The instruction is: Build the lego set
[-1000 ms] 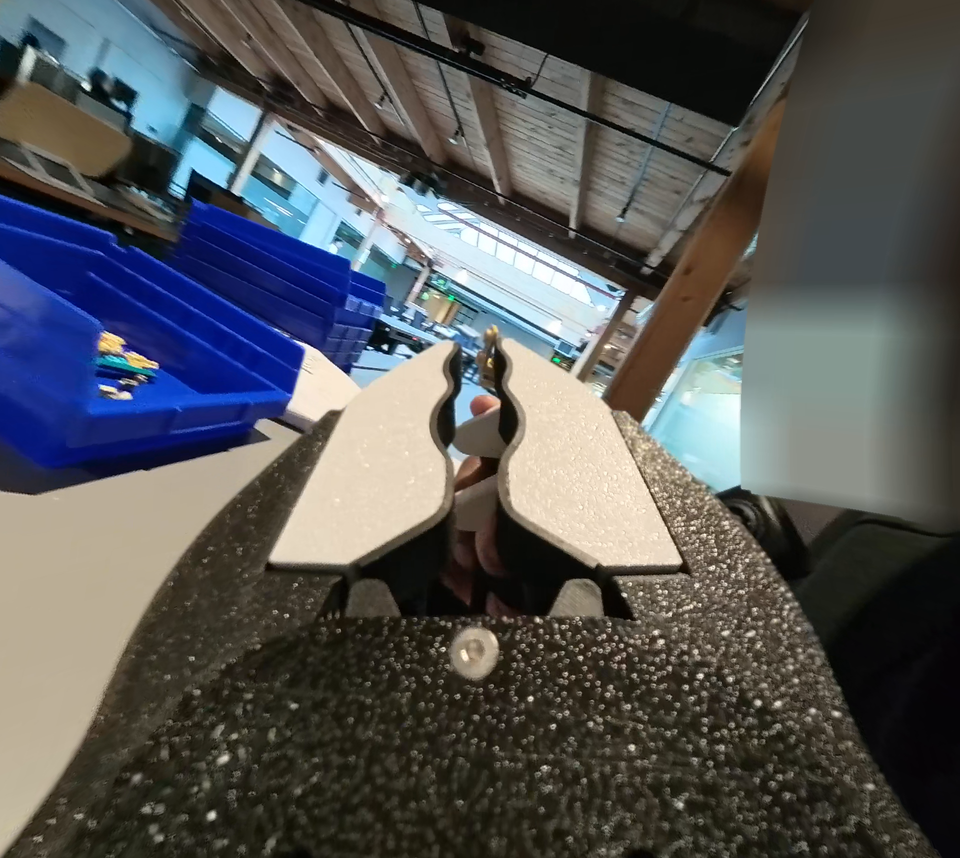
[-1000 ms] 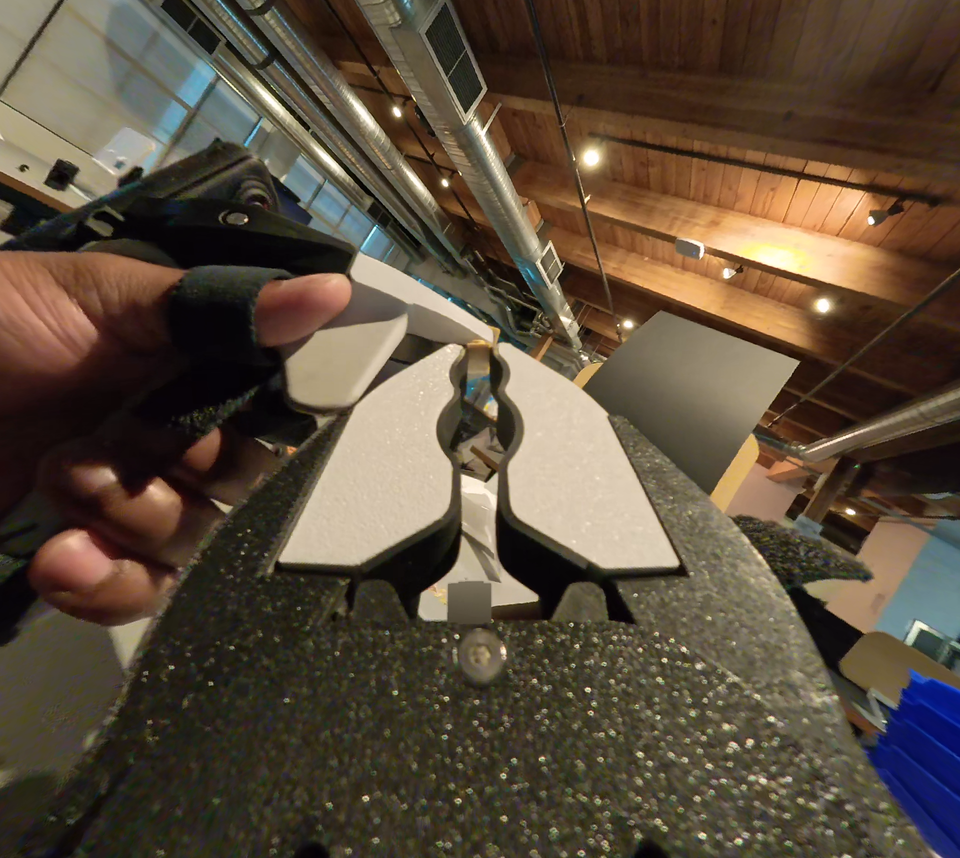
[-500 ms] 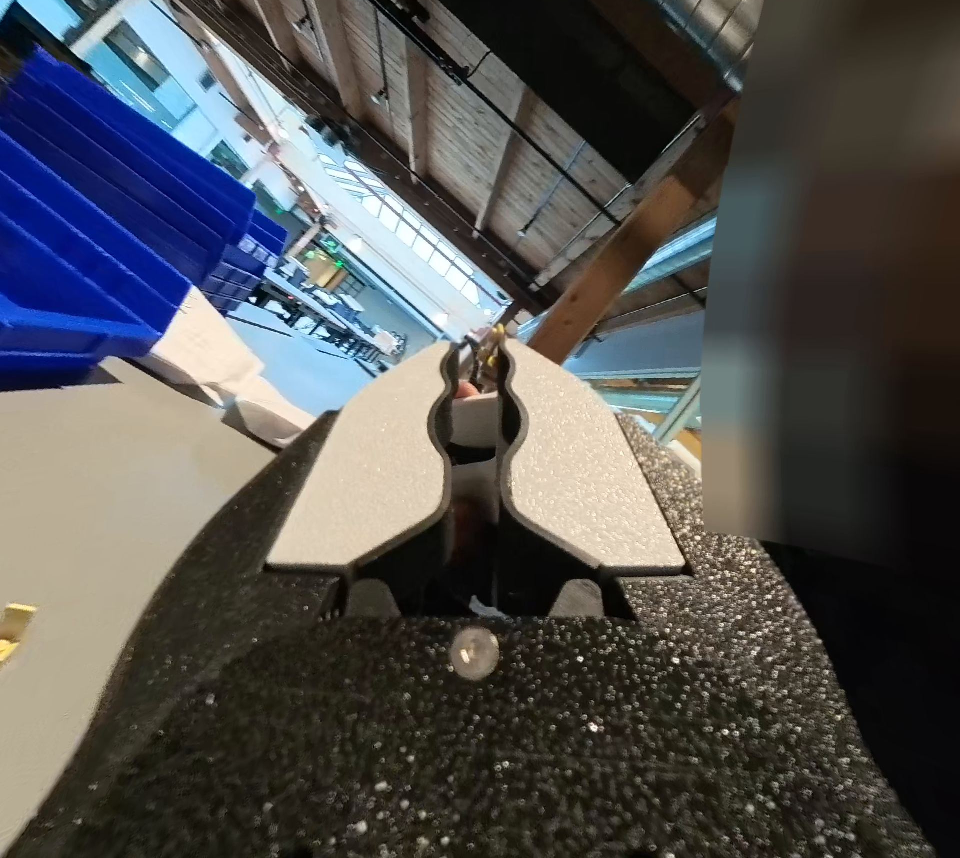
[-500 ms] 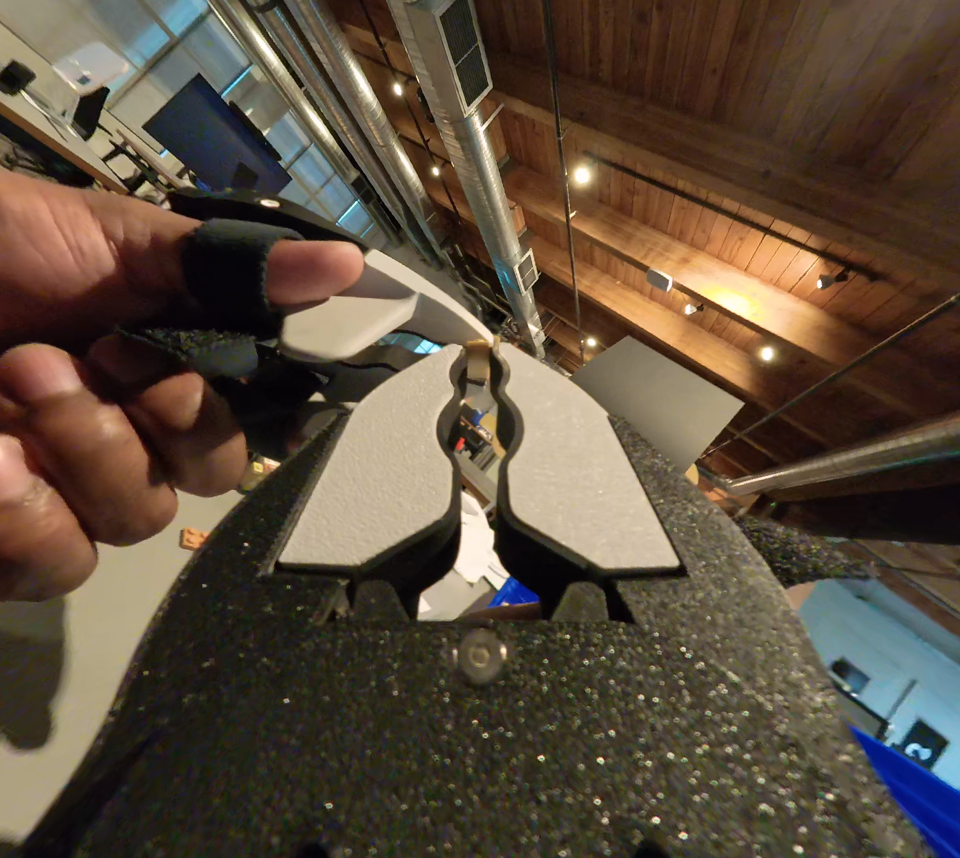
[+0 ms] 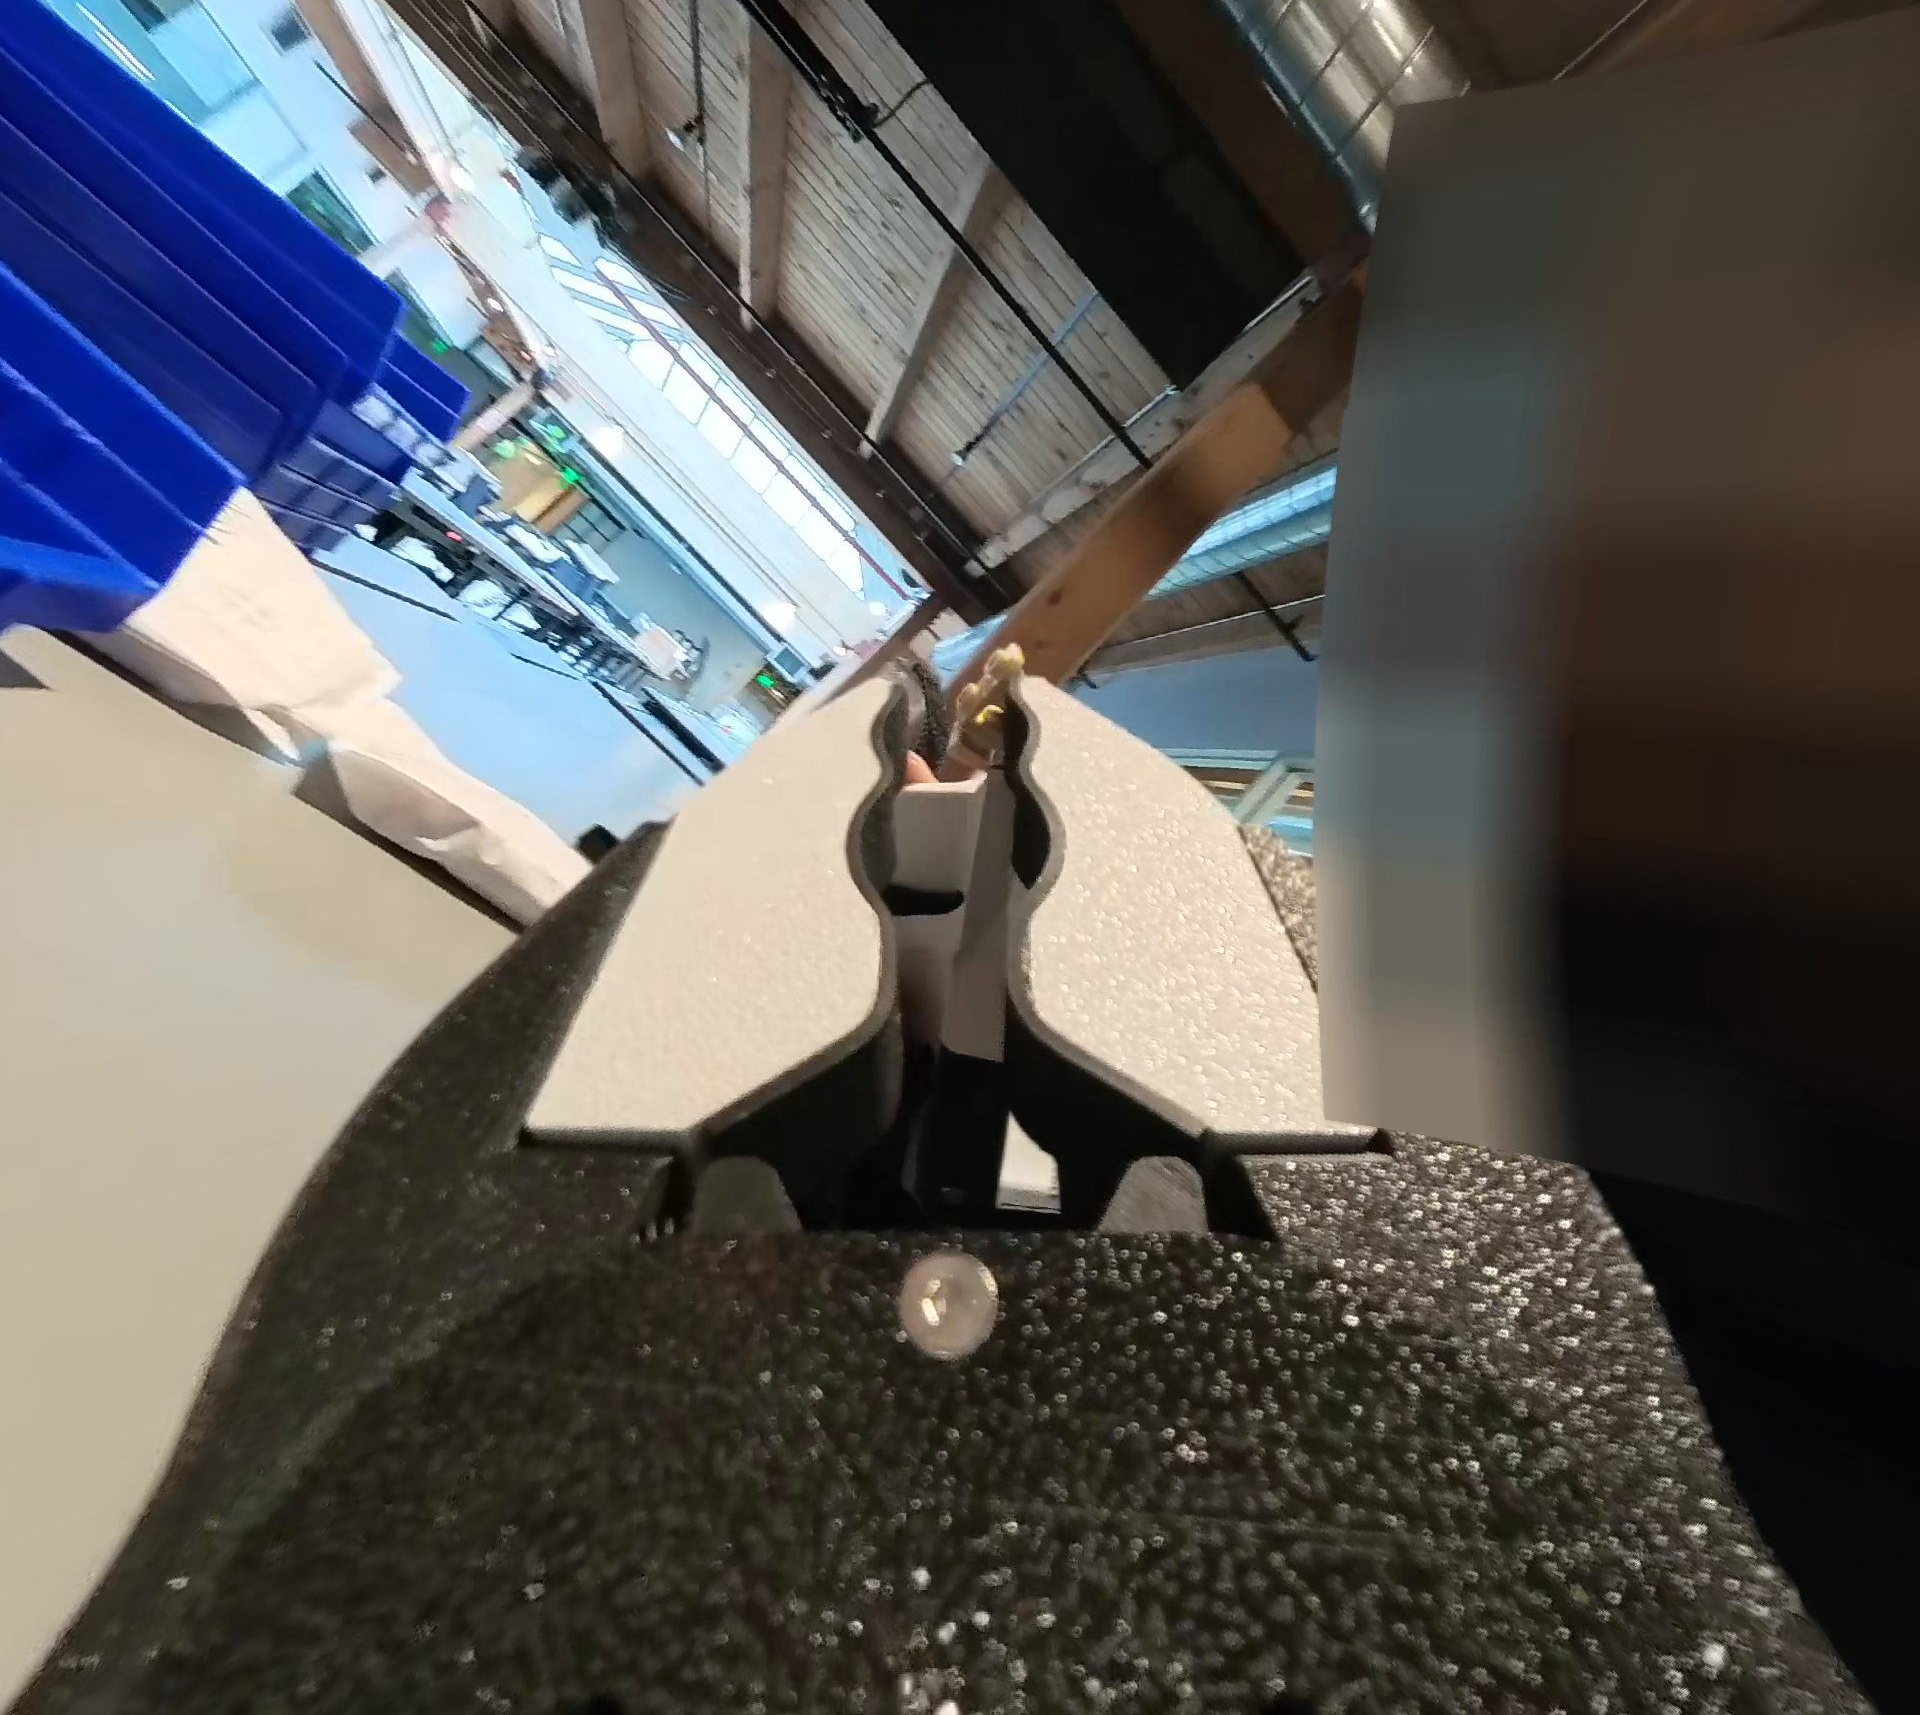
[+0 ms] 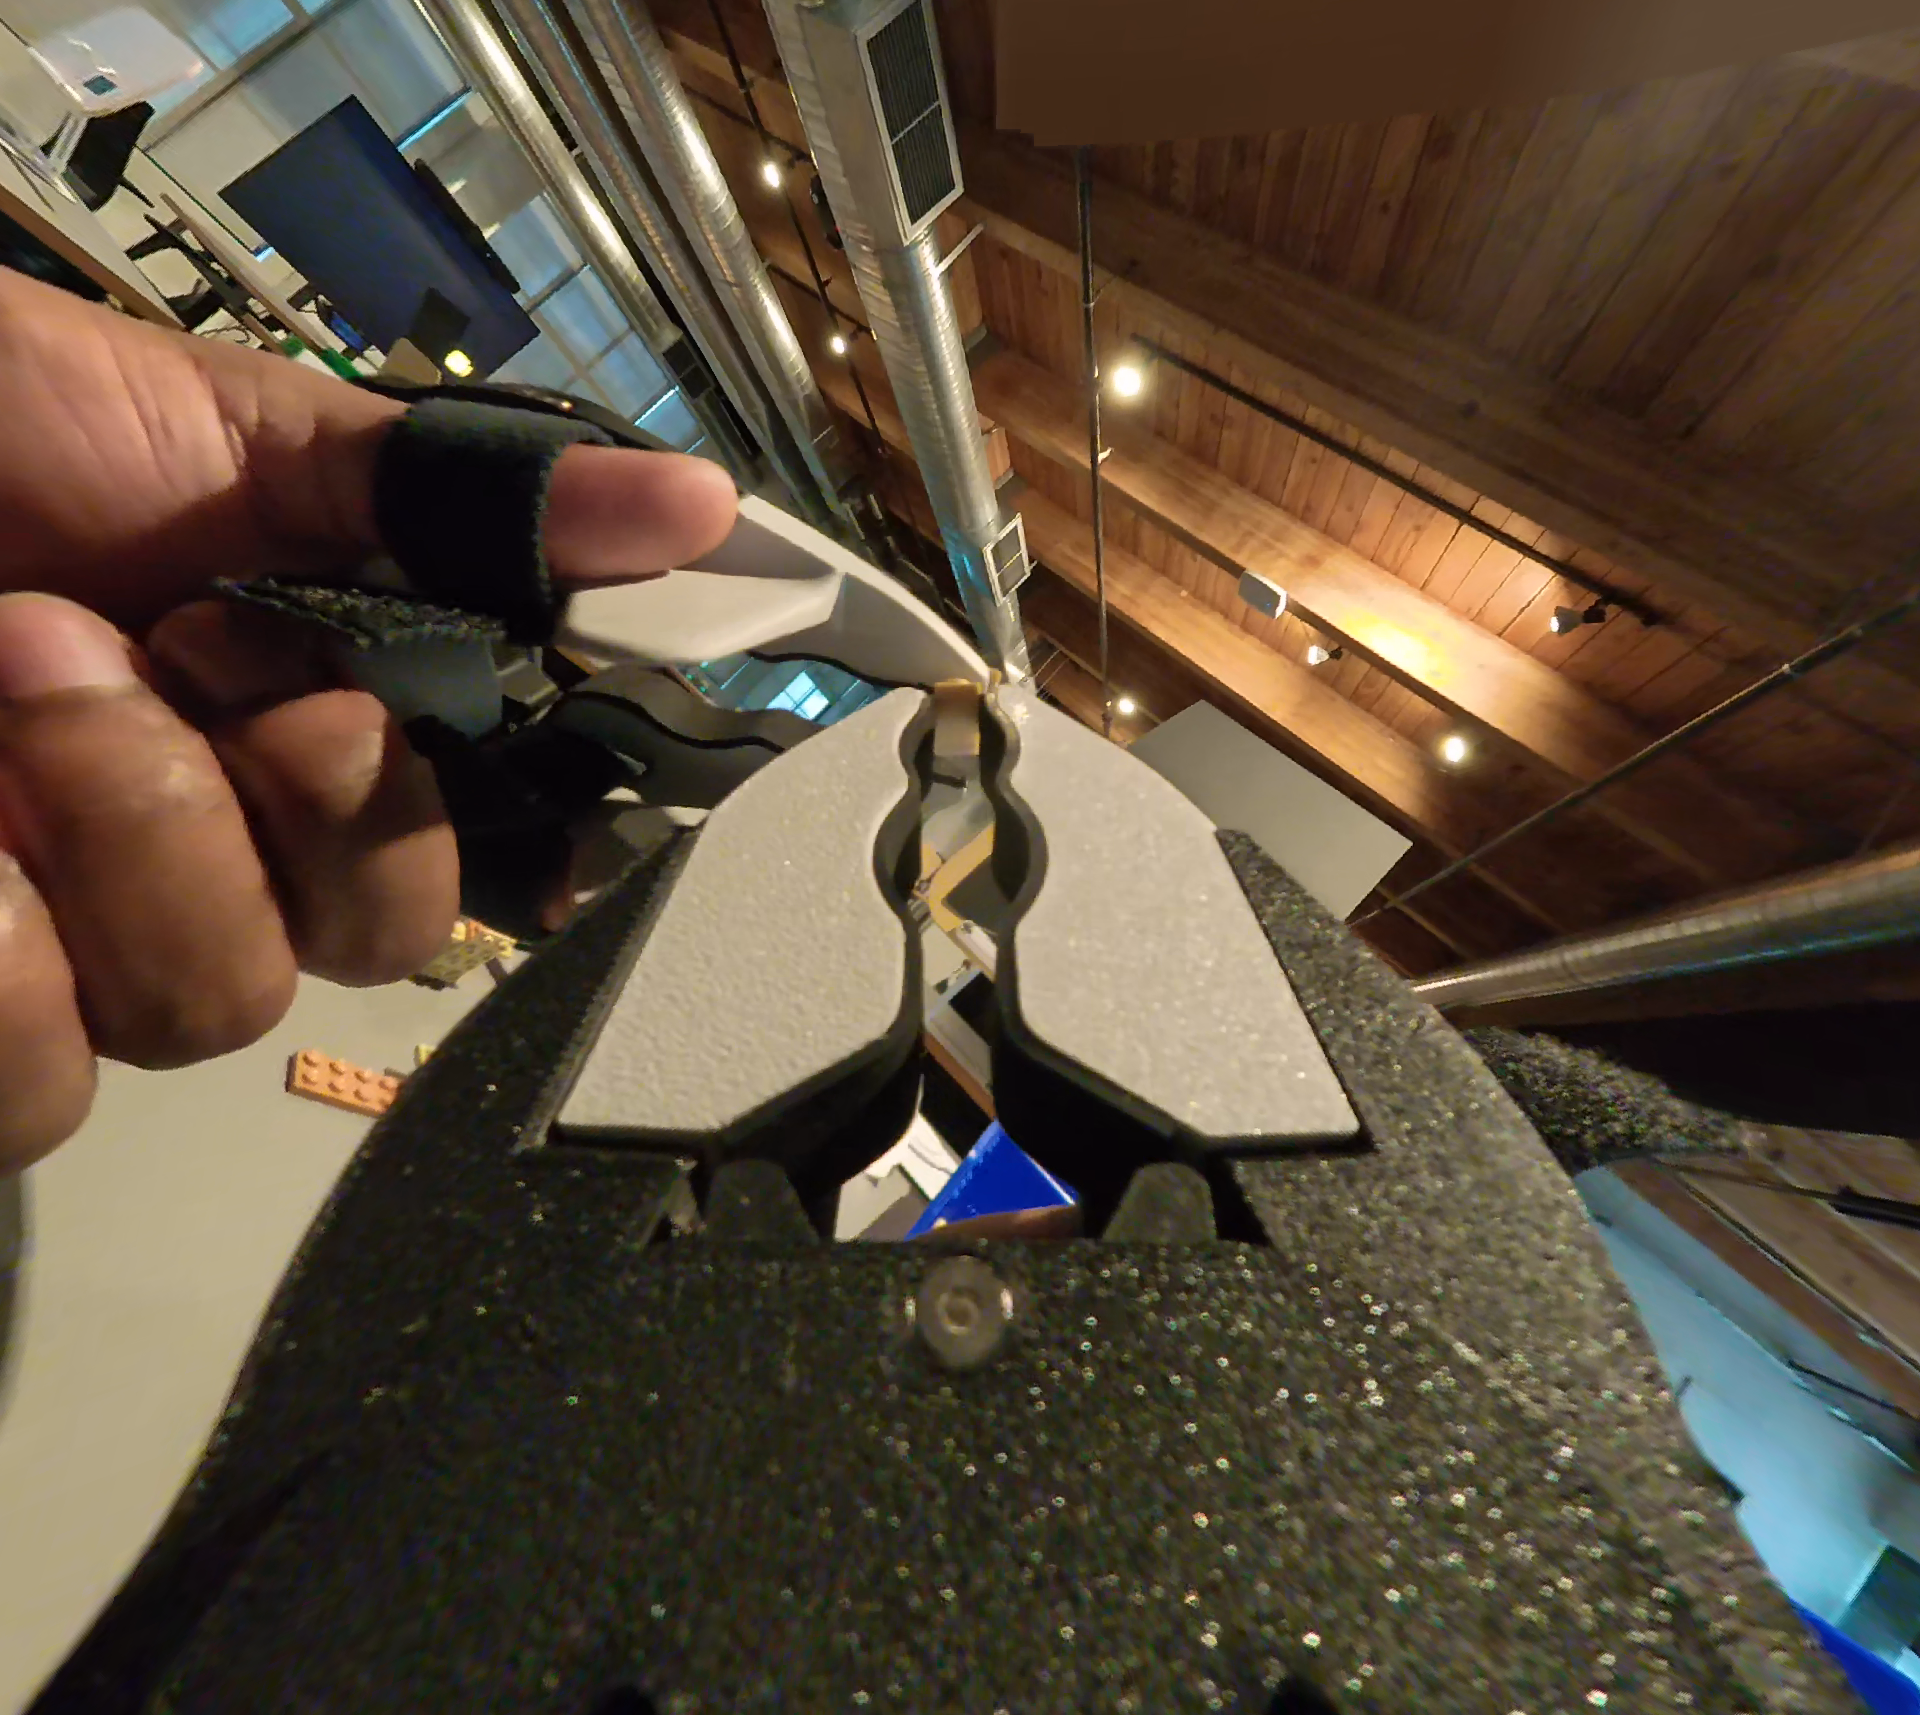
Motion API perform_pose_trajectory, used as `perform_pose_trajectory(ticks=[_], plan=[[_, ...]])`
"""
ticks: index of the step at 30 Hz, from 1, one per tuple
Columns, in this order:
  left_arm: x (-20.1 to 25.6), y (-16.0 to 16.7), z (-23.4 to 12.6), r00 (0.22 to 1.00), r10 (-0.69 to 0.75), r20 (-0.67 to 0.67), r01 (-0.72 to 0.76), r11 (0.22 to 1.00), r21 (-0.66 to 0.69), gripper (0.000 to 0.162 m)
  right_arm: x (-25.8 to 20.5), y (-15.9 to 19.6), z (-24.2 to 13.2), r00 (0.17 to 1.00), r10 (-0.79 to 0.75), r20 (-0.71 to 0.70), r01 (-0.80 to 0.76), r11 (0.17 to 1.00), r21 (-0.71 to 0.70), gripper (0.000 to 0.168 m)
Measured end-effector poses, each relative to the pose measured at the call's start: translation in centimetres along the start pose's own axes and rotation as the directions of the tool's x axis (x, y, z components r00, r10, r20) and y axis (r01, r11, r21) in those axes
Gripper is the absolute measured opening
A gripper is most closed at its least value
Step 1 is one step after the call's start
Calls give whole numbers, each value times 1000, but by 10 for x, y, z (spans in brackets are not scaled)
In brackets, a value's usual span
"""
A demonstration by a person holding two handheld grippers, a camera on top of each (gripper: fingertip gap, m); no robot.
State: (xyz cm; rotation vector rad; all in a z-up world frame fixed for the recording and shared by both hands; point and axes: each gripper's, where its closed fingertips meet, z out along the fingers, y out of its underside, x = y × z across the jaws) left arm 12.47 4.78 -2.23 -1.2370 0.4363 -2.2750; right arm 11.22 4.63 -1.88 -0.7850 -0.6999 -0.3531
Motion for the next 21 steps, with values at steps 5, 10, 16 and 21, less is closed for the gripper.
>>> perform_pose_trajectory(ticks=[5, 10, 16, 21], plan=[[4, 2, 1, 998, -51, -34, 51, 999, -19, 17, 1, -3, 0, 999, -35, -10, 35, 999, 7, 8], [7, 4, 1, 990, -124, -64, 122, 992, -32, 16, 1, -5, 0, 993, -114, -13, 114, 993, 1, 8], [10, 5, -1, 974, -200, -108, 196, 979, -53, 13, -1, -6, 0, 987, -161, -3, 161, 987, 0, 8], [14, 5, -2, 954, -257, -152, 247, 965, -85, 10, -1, -10, 0, 982, -188, -1, 188, 982, 9, 7]])
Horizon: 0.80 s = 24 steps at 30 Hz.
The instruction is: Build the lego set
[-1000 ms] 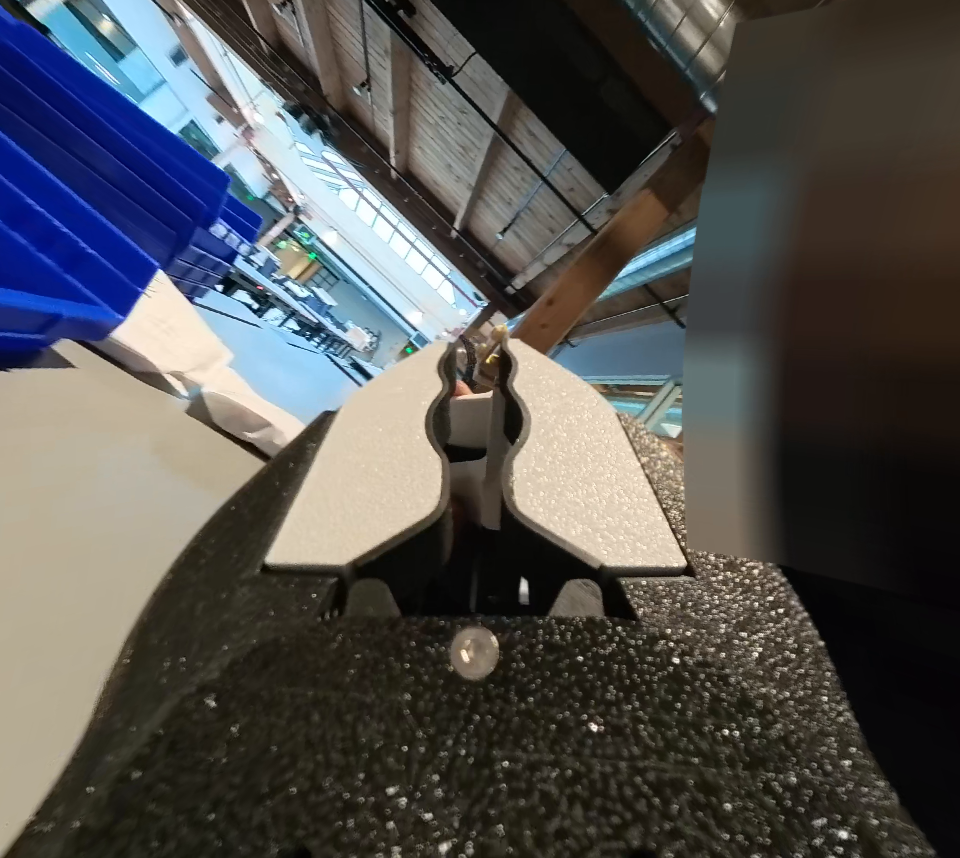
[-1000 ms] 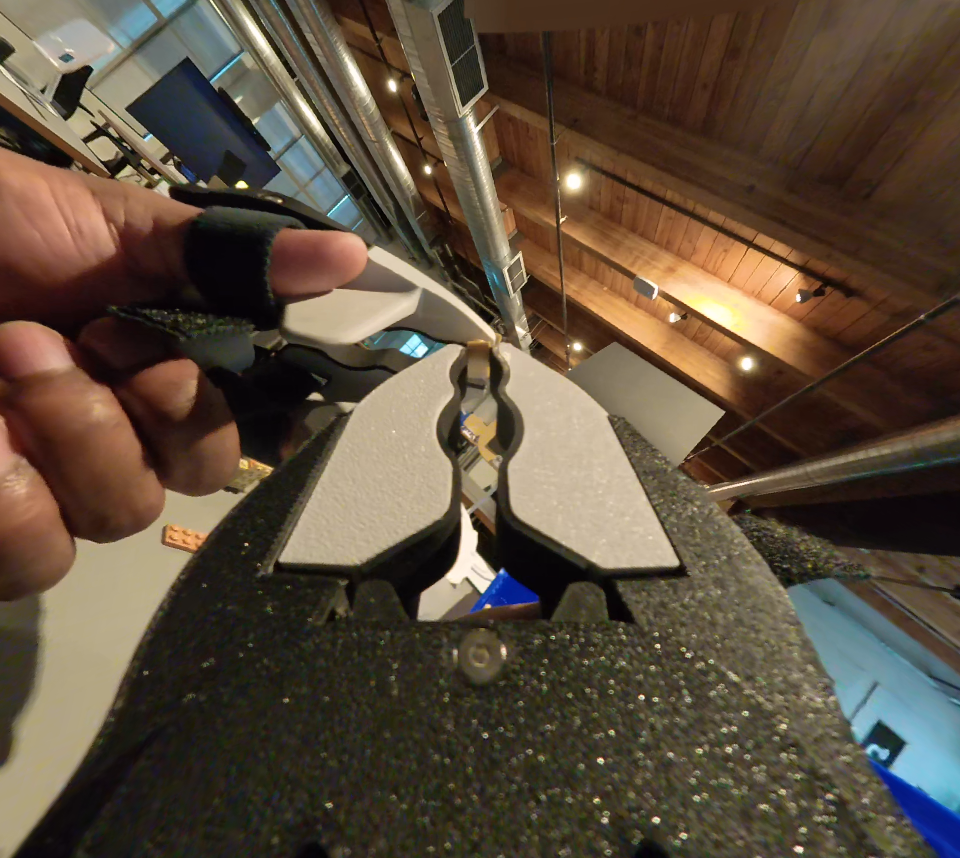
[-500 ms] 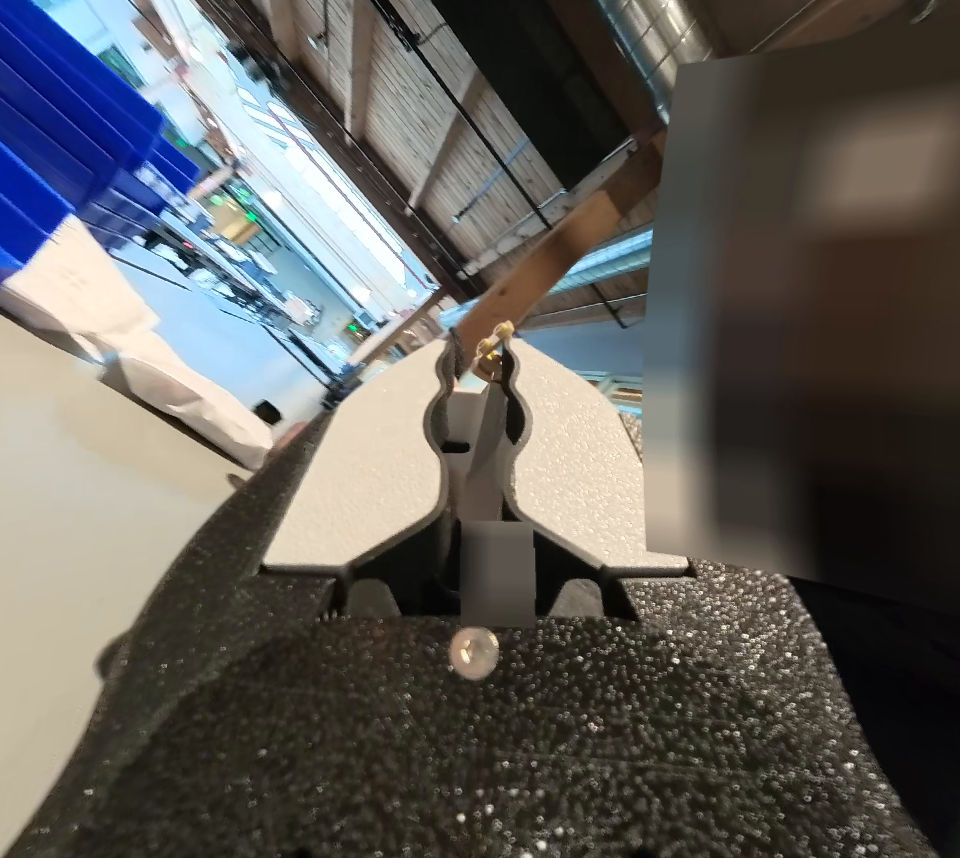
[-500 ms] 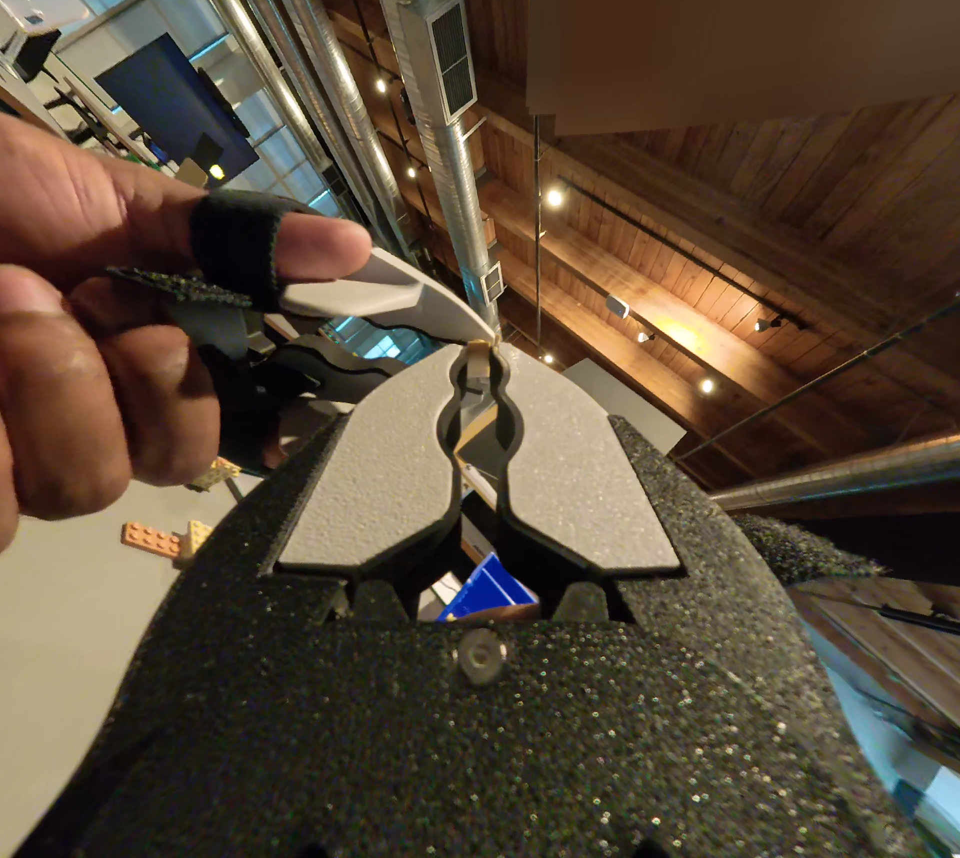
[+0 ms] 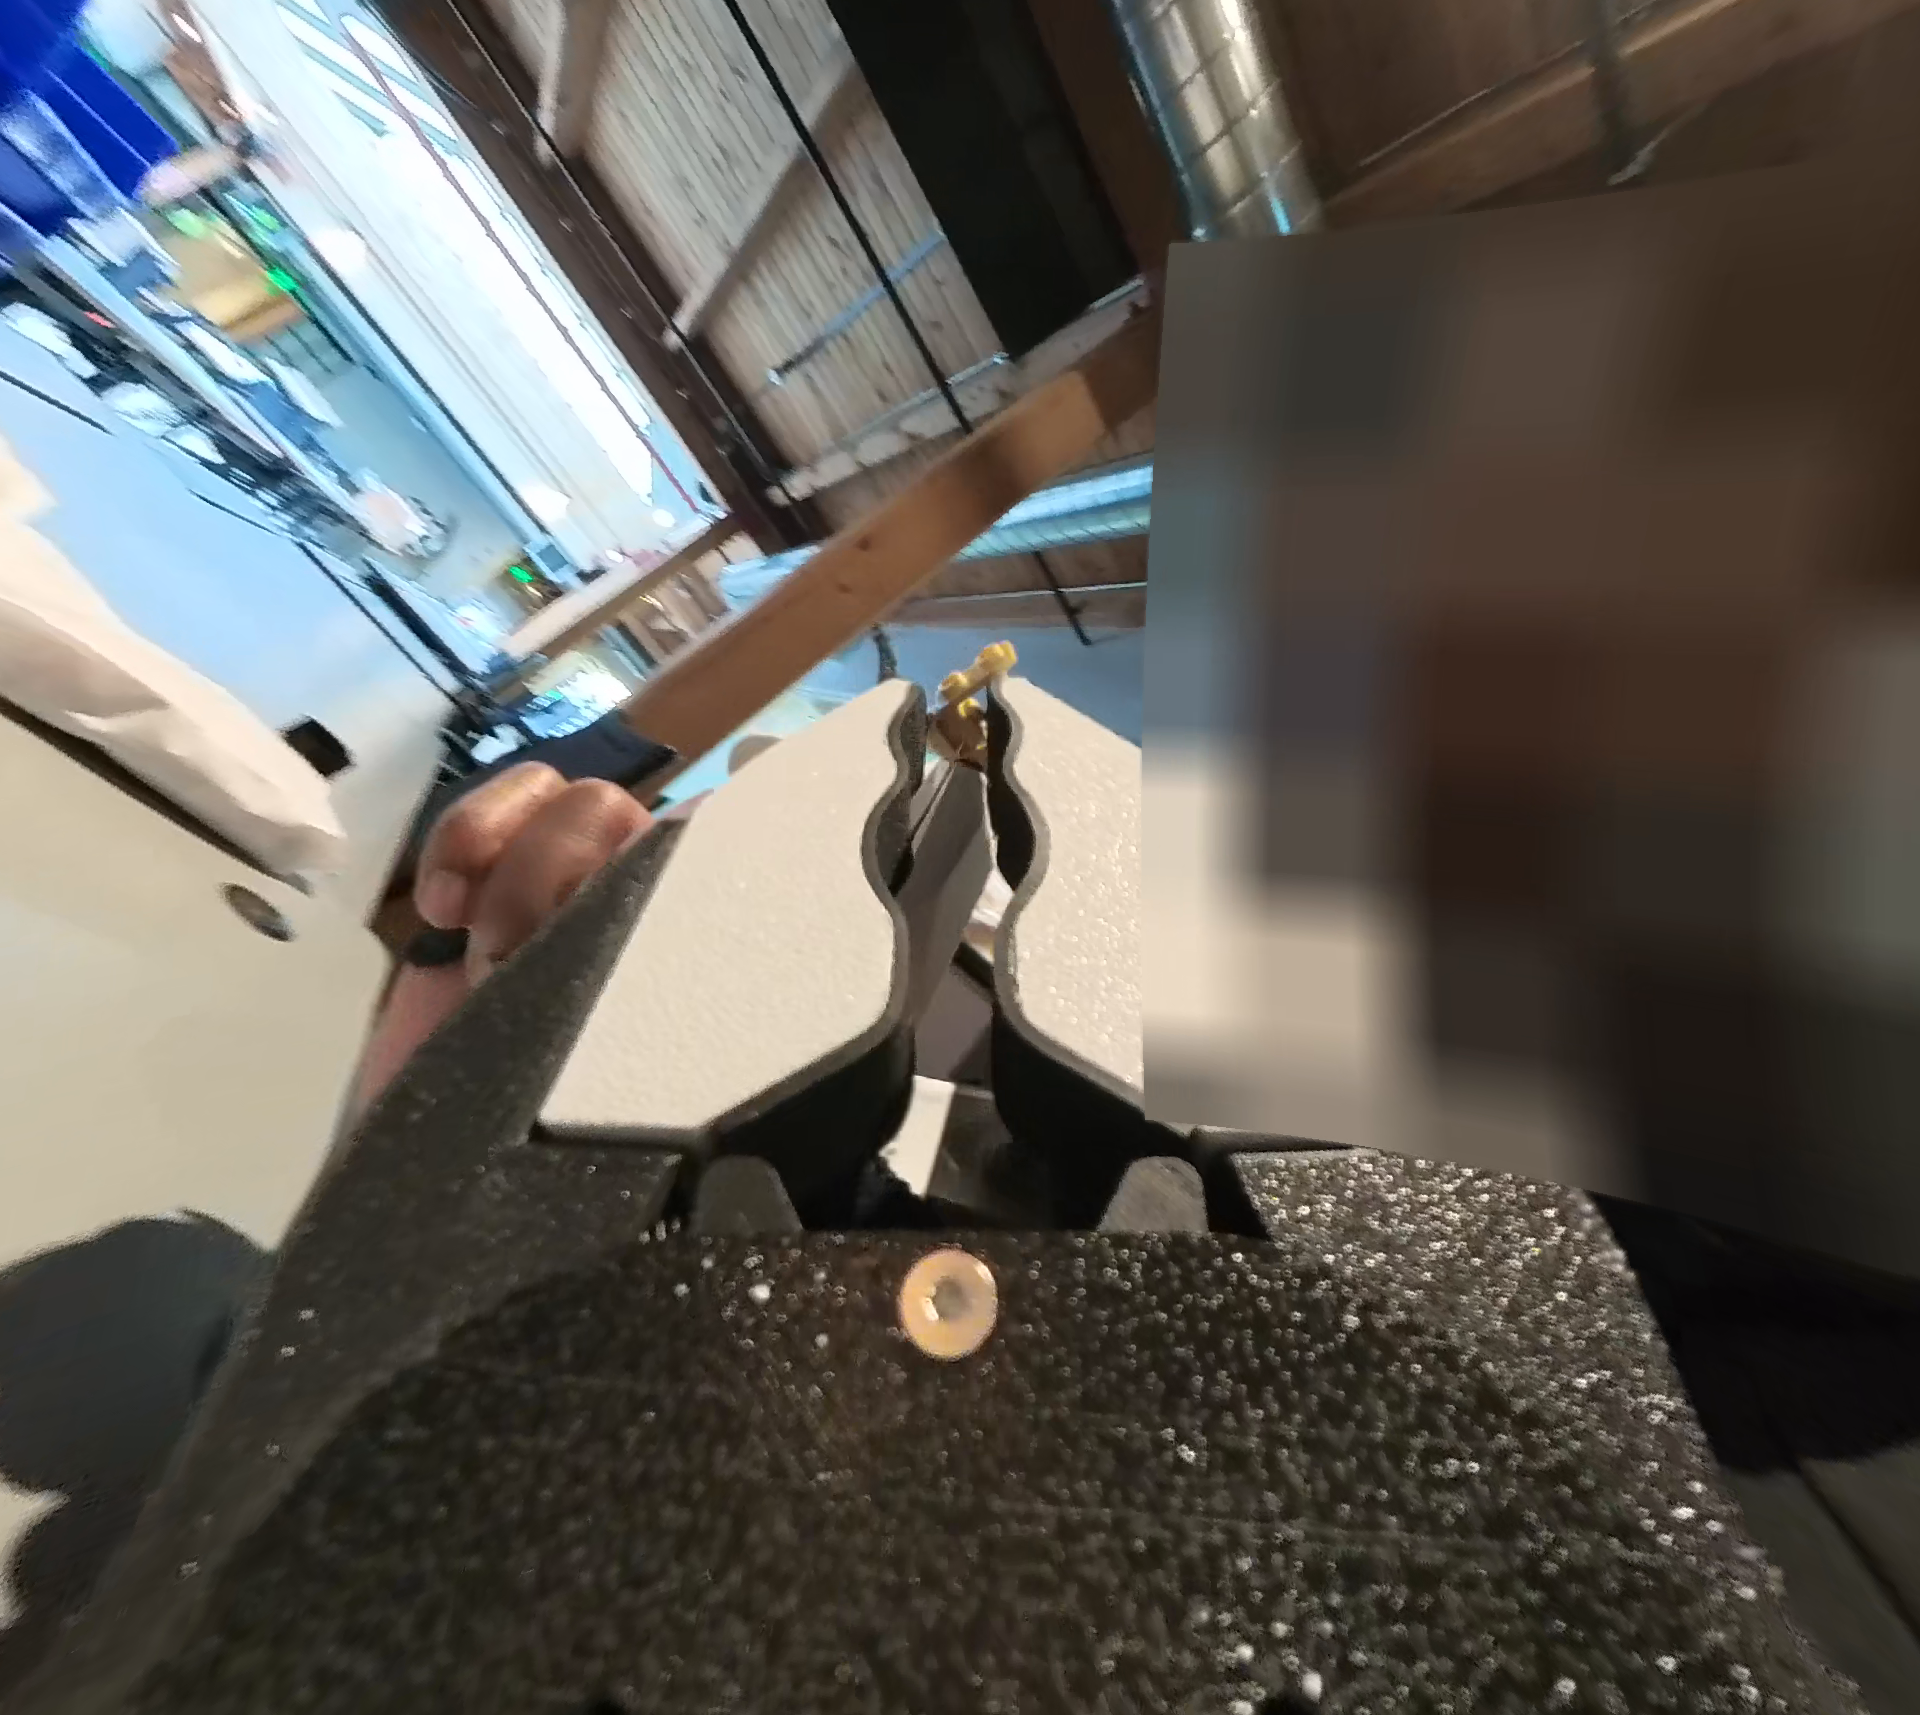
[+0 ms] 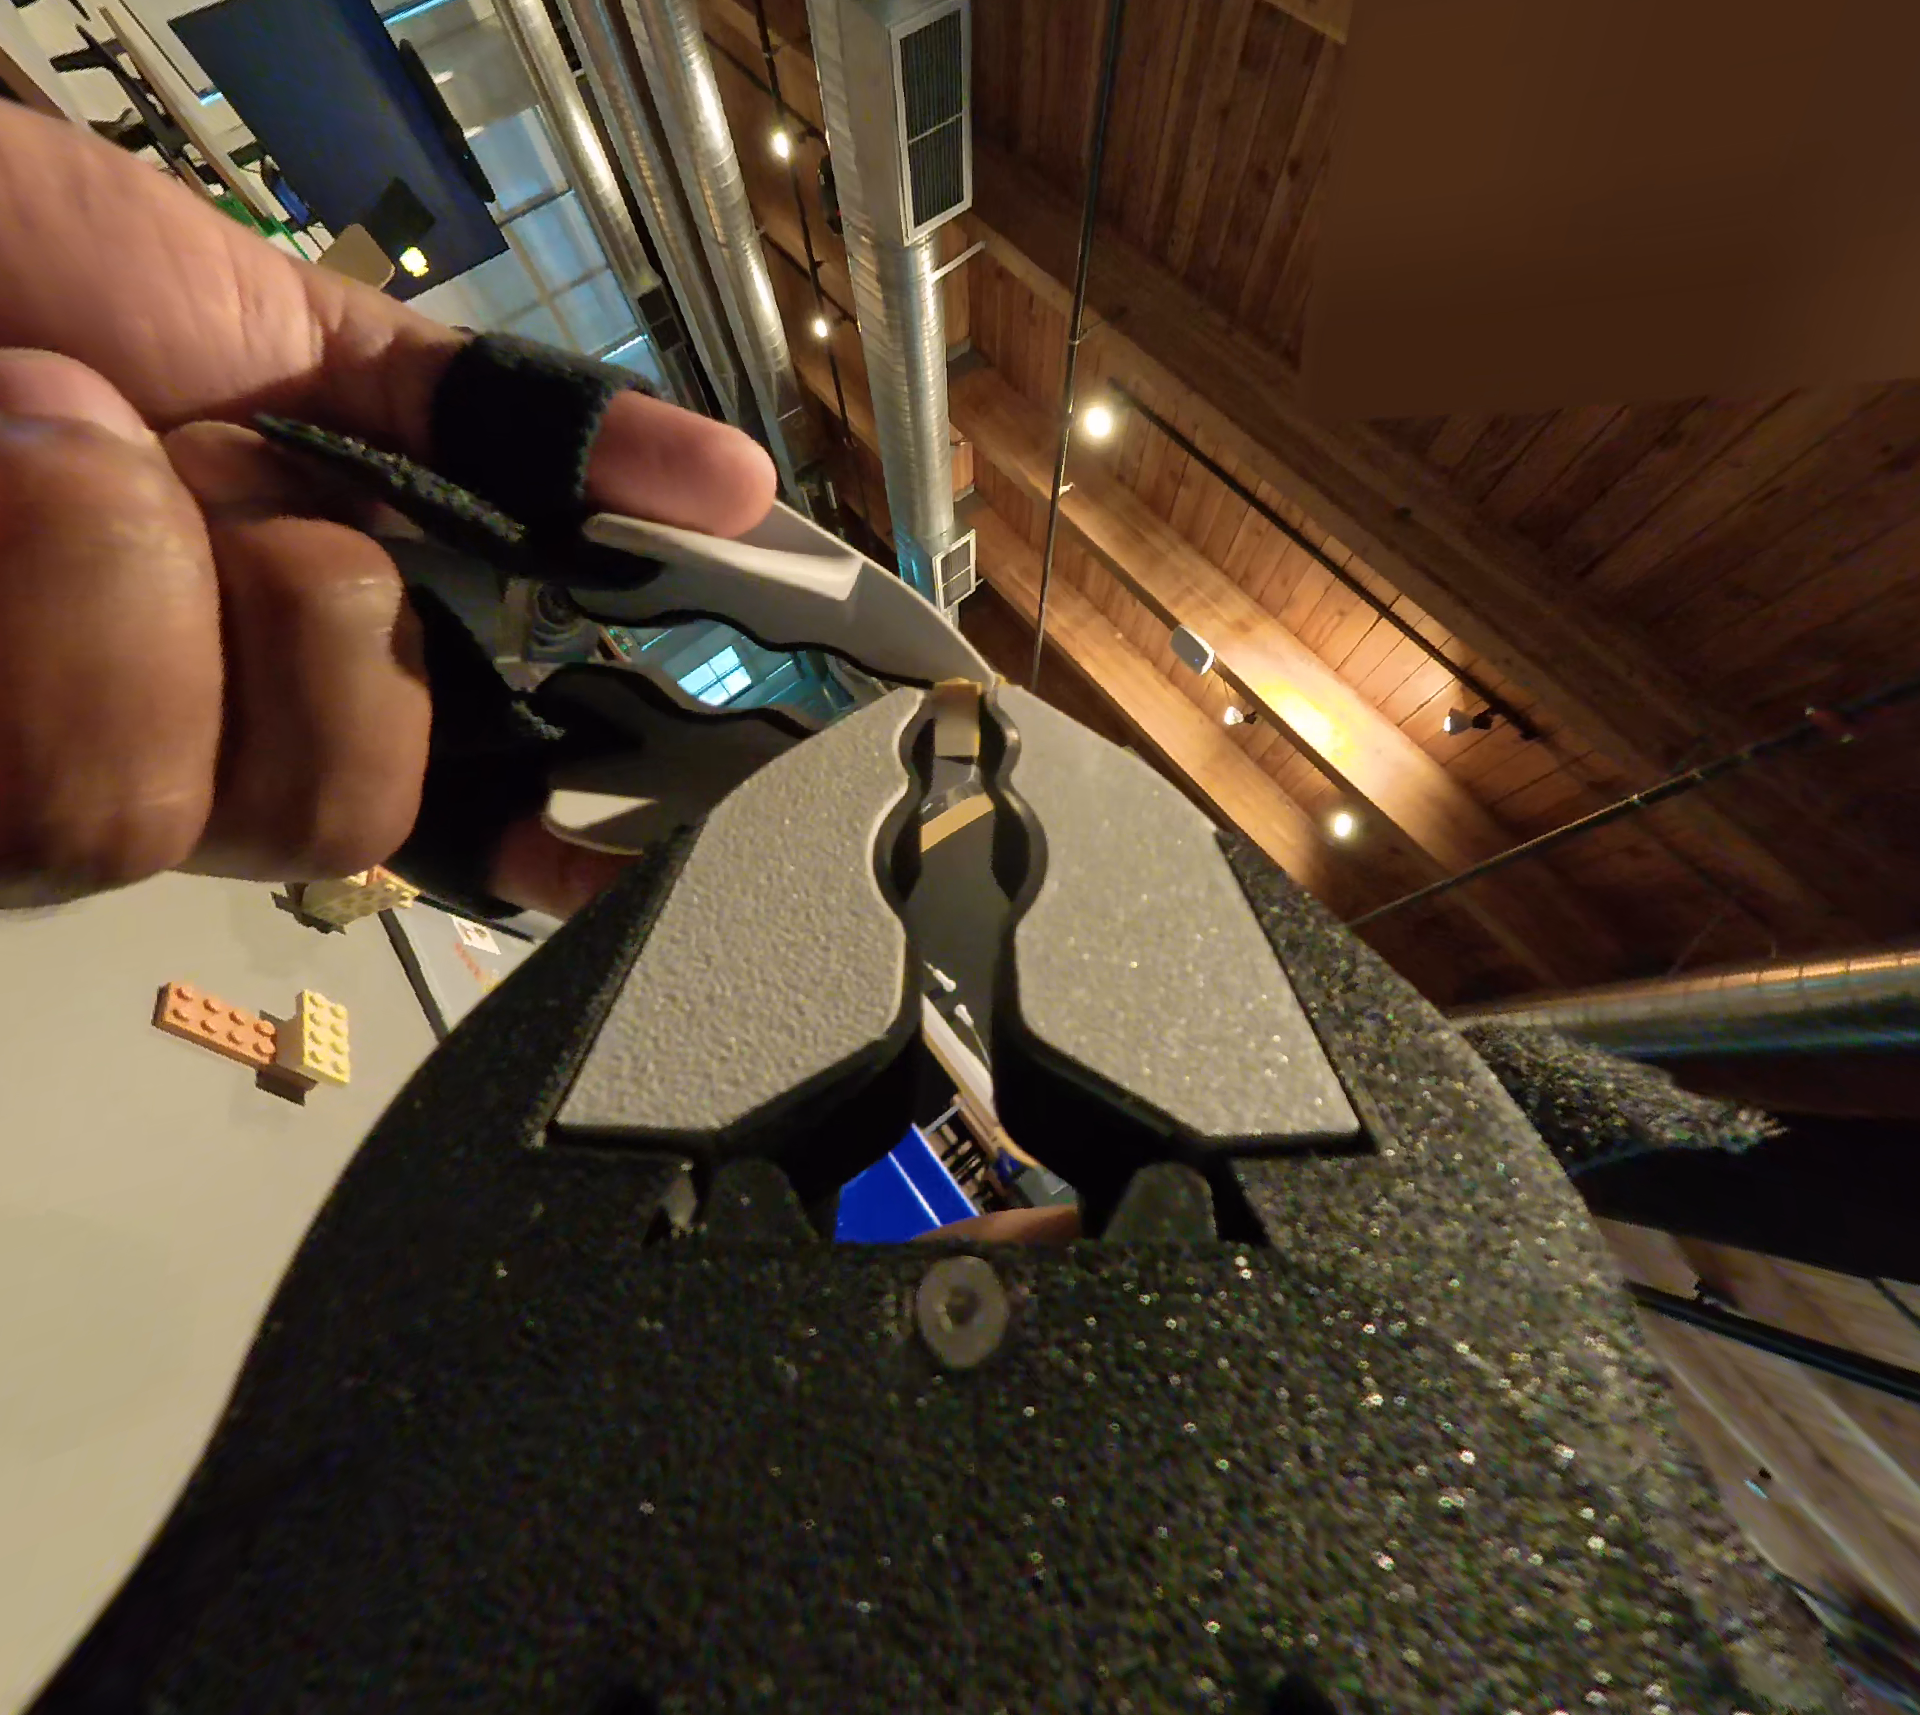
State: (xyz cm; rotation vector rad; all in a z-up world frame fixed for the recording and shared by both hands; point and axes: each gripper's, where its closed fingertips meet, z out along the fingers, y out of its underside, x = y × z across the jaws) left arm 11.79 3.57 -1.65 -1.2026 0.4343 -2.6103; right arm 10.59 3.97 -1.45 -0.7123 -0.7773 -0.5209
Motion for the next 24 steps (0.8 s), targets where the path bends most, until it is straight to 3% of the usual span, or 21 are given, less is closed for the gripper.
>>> perform_pose_trajectory(ticks=[13, 24], plan=[[4, 3, 2, 984, -142, -107, 142, 990, -7, 10, 3, -5, -2, 999, -46, -18, 46, 999, 12, 7], [4, 4, 2, 982, -143, -120, 144, 990, 0, 8, 3, -6, -3, 999, -41, -22, 42, 999, 23, 7]])
